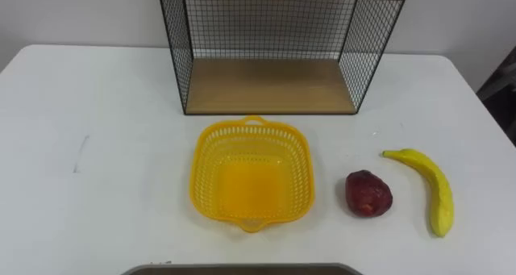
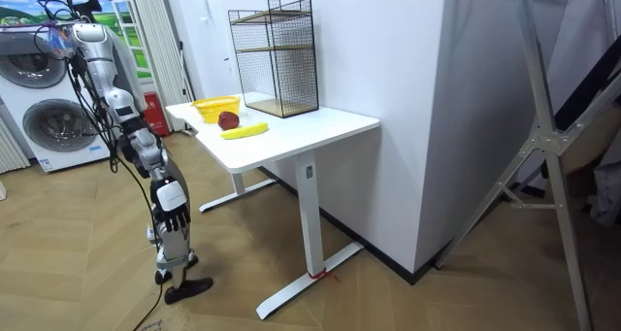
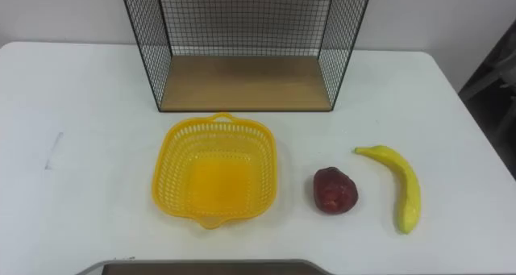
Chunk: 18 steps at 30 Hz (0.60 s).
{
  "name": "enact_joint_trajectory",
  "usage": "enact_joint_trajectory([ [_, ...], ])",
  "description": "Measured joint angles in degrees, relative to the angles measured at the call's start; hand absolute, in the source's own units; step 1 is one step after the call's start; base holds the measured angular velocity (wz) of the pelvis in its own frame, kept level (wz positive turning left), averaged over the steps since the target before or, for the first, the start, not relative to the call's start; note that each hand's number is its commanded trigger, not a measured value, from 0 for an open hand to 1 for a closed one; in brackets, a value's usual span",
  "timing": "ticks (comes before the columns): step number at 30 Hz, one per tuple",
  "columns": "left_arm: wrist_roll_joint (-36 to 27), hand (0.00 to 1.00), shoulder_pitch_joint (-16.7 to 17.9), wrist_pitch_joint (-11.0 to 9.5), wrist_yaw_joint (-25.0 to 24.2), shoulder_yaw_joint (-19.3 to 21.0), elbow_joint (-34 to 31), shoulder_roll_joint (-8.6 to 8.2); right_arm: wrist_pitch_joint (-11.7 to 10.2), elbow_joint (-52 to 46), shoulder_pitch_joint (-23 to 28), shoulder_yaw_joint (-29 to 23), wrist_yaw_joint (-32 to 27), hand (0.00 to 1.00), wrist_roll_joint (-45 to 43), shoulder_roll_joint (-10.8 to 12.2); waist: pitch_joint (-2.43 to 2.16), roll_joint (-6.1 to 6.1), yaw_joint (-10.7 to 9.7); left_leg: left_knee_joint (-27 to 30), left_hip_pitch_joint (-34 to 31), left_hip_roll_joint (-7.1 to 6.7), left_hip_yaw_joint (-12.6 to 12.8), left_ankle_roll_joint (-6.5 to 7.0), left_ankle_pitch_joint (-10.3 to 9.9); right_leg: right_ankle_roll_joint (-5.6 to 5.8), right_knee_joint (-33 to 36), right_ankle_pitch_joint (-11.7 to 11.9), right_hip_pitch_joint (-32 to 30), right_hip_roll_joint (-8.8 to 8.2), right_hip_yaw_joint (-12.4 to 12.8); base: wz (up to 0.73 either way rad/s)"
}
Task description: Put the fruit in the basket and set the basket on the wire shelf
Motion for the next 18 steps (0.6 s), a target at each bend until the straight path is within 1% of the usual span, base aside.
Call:
enact_joint_trajectory([
  [6,-0.02,0.0,0.01,-0.06,-0.52,0.06,0.01,0.01,-0.03,0.0,-0.11,-0.04,0.0,0.0,-0.06,-0.01,-0.02,-0.01,0.06,0.01,-0.06,0.0,-0.02,0.0,0.0,0.0,-0.01,0.0,0.07,0.0,0.01,0.0],
  [9,0.01,0.0,-0.28,-0.12,-0.5,1.35,0.06,-0.02,-0.04,0.06,-0.23,-0.23,-0.07,0.0,0.0,-0.03,-0.01,0.01,0.09,0.0,-0.05,0.0,-0.02,0.0,0.0,0.0,-0.01,0.0,0.08,0.0,0.02,0.0],
  [11,-0.03,0.0,-0.34,-0.11,-0.46,2.13,0.06,-0.03,-0.04,0.06,-0.22,-1.34,-0.24,0.0,0.32,-0.02,0.01,0.03,0.06,-0.01,-0.07,-0.01,-0.01,0.0,0.0,0.0,-0.02,0.0,0.07,-0.01,0.0,0.0],
  [14,-0.02,0.0,0.05,0.03,-0.4,2.18,0.09,-0.03,-0.03,0.41,-0.16,-2.44,-1.59,0.0,2.89,-0.01,0.04,0.15,0.05,-0.02,-0.05,0.0,-0.03,0.0,0.0,0.0,-0.17,0.0,0.25,-0.02,-0.08,0.0],
  [18,0.1,0.0,0.34,0.04,0.98,2.34,0.1,-0.25,-0.01,1.12,0.23,-3.83,-4.97,0.0,10.85,0.01,0.07,0.27,0.01,-0.12,0.13,0.0,-0.04,0.0,0.0,0.0,-0.18,0.0,0.37,0.0,-0.04,0.0],
])
